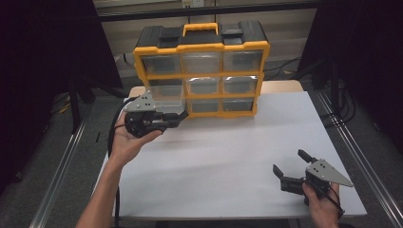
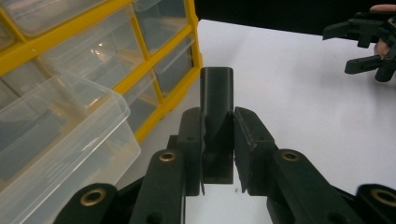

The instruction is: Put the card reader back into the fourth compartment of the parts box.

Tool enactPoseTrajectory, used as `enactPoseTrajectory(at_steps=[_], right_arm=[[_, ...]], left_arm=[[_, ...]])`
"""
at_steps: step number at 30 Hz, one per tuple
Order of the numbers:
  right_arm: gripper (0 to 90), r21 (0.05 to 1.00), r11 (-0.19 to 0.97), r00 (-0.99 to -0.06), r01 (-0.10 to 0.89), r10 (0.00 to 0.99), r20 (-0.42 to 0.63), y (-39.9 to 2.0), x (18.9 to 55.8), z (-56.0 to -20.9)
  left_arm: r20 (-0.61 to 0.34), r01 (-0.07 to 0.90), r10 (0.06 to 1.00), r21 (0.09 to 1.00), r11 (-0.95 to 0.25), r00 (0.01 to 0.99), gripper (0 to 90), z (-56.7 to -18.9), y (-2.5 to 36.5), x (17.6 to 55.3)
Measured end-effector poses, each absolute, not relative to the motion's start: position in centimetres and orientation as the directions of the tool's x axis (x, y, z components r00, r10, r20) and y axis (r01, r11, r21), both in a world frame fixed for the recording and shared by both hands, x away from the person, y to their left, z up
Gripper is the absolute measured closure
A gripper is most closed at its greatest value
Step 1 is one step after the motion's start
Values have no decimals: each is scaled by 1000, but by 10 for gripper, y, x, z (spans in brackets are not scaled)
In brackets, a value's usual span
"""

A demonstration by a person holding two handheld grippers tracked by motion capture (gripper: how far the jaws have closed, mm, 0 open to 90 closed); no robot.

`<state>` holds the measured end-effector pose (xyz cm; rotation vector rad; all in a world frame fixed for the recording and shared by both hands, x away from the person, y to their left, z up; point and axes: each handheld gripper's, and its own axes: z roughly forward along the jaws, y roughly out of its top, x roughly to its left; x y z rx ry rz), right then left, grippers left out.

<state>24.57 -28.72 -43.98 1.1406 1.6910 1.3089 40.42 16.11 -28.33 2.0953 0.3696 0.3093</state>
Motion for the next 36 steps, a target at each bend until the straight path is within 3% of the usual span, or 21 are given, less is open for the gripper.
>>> enactPoseTrajectory(at_steps=[36], right_arm=[[12, 971, 101, -356, 217, 934, -17, -289, 244, -439]], left_arm=[[118, 157, 444, 830, -535, 888, 738, -246, 179, 430]])
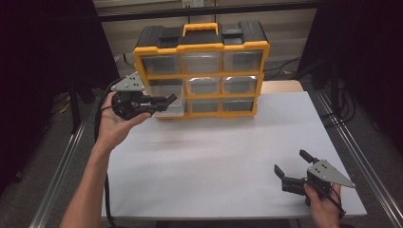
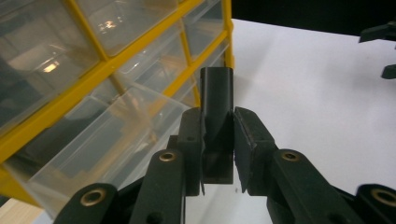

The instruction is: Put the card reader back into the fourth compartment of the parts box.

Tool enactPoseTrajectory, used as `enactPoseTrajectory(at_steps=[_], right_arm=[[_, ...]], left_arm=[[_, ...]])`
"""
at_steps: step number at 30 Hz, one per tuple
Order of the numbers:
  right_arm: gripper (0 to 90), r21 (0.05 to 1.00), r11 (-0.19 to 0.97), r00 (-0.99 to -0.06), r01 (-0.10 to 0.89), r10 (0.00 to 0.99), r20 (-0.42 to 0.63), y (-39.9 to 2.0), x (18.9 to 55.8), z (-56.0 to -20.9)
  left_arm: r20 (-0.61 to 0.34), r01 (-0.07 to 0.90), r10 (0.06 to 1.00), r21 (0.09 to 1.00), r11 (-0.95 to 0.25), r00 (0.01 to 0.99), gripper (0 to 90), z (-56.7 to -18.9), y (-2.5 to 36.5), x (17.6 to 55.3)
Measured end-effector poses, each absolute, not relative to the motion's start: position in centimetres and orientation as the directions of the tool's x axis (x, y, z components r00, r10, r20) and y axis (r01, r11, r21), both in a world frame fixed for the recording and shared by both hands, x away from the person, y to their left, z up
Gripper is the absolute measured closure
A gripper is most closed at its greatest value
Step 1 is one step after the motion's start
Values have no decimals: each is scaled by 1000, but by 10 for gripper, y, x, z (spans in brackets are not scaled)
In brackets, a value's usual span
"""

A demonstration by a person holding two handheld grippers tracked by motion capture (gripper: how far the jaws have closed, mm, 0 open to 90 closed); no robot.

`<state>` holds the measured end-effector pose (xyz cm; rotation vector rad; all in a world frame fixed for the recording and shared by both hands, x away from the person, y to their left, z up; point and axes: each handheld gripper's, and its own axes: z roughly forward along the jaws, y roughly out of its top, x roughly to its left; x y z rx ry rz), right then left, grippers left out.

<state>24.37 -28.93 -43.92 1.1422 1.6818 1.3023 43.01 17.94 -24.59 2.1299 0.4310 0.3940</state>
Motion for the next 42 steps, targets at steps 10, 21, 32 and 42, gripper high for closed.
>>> enactPoseTrajectory(at_steps=[10, 21, 32, 42], right_arm=[[12, 971, 103, -358, 214, 933, -20, -289, 243, -439], [11, 971, 108, -361, 211, 932, -25, -289, 243, -439], [10, 972, 106, -364, 209, 931, -23, -289, 243, -439], [10, 972, 107, -362, 211, 932, -24, -289, 243, -439]], left_arm=[[143, 180, 471, 799, -574, 870, 738, -236, 182, 444], [134, 239, 507, 761, -603, 852, 738, -234, 183, 466], [110, 299, 519, 708, -639, 848, 738, -242, 179, 486], [123, 320, 529, 675, -665, 840, 738, -243, 170, 497]])
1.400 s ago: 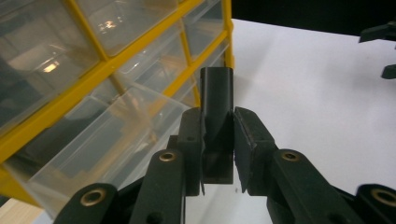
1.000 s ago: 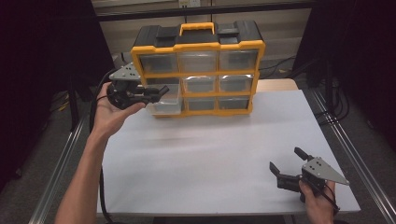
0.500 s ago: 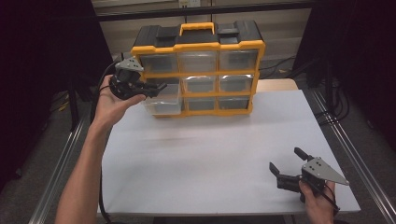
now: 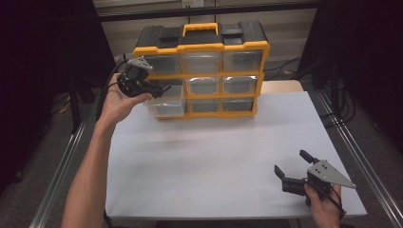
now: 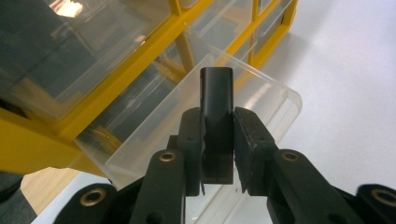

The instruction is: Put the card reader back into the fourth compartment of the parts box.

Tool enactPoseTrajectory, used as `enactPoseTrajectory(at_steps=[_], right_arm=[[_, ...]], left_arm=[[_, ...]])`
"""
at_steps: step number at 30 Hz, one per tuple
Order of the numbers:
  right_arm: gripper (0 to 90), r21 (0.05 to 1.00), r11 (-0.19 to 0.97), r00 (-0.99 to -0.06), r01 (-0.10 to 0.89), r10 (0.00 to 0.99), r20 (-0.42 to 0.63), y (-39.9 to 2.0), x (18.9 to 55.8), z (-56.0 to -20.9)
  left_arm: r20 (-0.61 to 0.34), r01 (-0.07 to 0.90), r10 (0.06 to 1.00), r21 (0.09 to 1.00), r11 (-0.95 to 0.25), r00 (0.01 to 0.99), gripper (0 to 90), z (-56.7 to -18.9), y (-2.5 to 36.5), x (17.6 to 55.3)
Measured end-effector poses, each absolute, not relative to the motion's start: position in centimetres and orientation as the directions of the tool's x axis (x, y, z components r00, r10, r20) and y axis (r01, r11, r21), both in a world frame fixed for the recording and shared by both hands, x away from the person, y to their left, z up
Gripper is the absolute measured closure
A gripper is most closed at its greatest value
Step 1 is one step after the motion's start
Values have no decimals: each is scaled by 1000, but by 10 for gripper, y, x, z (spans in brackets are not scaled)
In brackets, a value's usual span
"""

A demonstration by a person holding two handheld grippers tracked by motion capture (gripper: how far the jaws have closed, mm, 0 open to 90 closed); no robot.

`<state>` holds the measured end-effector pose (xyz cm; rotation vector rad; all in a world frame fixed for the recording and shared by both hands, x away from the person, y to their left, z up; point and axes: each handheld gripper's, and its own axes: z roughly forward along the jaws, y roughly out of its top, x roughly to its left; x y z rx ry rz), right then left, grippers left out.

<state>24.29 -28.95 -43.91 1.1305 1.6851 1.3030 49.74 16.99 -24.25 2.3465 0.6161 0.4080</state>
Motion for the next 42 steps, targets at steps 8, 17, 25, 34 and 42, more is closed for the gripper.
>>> enactPoseTrajectory(at_steps=[8, 17, 25, 34, 42], right_arm=[[10, 972, 106, -365, 211, 931, -22, -290, 243, -439], [10, 971, 108, -365, 214, 931, -23, -289, 242, -439], [10, 971, 108, -366, 214, 930, -22, -289, 242, -439], [9, 971, 107, -366, 213, 930, -23, -290, 242, -439], [9, 971, 107, -367, 212, 930, -22, -290, 242, -439]], left_arm=[[102, 359, 541, 644, -675, 835, 738, -248, 165, 510], [83, 382, 537, 613, -691, 839, 737, -258, 161, 519], [94, 375, 531, 607, -701, 842, 736, -261, 156, 519], [105, 383, 569, 639, -667, 815, 595, -262, 156, 518], [62, 371, 593, 726, -579, 803, 389, -259, 164, 514]])
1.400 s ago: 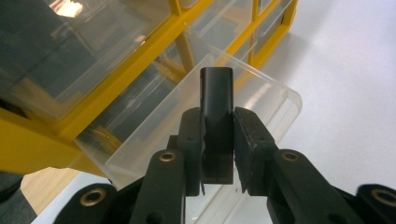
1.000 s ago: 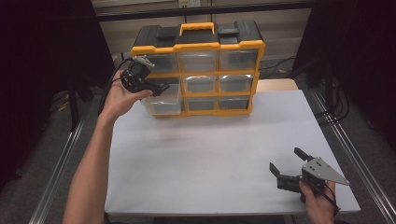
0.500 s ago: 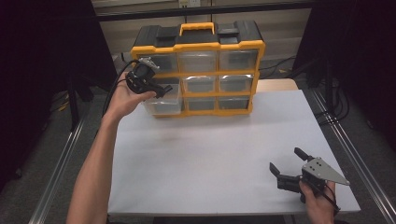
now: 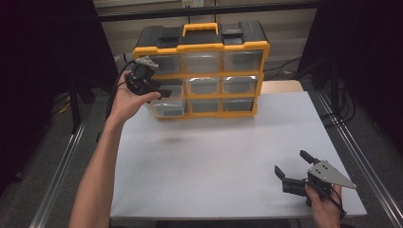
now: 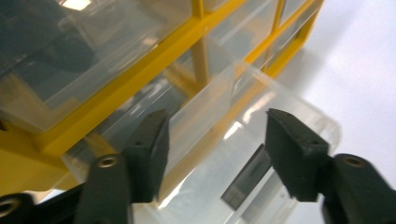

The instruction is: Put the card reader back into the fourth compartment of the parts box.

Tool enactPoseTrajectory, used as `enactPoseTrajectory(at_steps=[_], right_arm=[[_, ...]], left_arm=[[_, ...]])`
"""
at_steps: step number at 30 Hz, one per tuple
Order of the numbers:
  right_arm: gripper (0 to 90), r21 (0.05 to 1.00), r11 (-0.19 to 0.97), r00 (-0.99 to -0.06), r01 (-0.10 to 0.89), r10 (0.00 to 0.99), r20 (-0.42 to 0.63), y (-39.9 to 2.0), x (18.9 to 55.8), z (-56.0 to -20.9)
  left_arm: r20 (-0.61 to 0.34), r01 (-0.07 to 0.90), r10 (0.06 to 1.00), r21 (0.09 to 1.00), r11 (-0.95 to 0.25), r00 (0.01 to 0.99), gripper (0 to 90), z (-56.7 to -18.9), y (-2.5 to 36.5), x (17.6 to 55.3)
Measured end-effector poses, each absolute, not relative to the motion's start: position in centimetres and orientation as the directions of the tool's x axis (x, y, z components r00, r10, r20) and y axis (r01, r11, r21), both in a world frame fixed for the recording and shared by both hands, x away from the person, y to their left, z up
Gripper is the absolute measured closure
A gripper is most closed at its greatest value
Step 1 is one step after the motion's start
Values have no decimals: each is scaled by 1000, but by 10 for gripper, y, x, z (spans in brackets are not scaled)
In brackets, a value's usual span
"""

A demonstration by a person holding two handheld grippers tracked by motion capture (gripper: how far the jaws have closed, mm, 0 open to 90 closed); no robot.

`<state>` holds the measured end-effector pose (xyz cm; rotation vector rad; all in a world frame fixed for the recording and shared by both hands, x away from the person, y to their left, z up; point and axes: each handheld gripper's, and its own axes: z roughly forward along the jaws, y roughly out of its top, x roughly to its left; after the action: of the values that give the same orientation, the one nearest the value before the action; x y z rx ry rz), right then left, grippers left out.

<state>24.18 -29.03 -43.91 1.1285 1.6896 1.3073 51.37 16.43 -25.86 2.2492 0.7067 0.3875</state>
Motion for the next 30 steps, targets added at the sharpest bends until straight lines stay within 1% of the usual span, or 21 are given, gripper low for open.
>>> enactPoseTrajectory(at_steps=[2, 7, 10, 13, 15, 18, 21, 22, 27, 30], right_arm=[[9, 971, 106, -366, 214, 930, -21, -290, 242, -439], [9, 972, 98, -362, 213, 932, -15, -292, 241, -440], [9, 971, 97, -360, 218, 933, -12, -293, 241, -440], [9, 972, 96, -355, 214, 935, -14, -294, 240, -440], [9, 972, 93, -357, 214, 934, -11, -295, 241, -441], [9, 972, 90, -359, 216, 933, -7, -296, 241, -441], [9, 972, 89, -357, 218, 934, -5, -297, 240, -441], [9, 973, 86, -357, 216, 934, -3, -297, 240, -441], [9, 974, 85, -354, 211, 935, -5, -297, 240, -441], [9, 973, 84, -343, 216, 939, -5, -297, 240, -441]], left_arm=[[68, 372, 617, 744, -554, 784, 323, -258, 167, 513], [34, 375, 652, 795, -477, 758, 193, -258, 176, 513], [50, 358, 652, 802, -477, 757, 180, -260, 179, 509], [73, 333, 657, 816, -472, 750, 112, -261, 180, 505], [67, 318, 656, 834, -450, 752, 80, -262, 179, 502], [88, 283, 662, 857, -432, 744, 38, -262, 175, 498], [80, 262, 649, 873, -412, 756, 37, -262, 171, 493], [63, 259, 648, 884, -390, 759, 37, -262, 169, 491], [38, 224, 651, 922, -315, 758, 34, -269, 166, 480], [51, 208, 672, 931, -300, 739, 34, -276, 166, 474]])
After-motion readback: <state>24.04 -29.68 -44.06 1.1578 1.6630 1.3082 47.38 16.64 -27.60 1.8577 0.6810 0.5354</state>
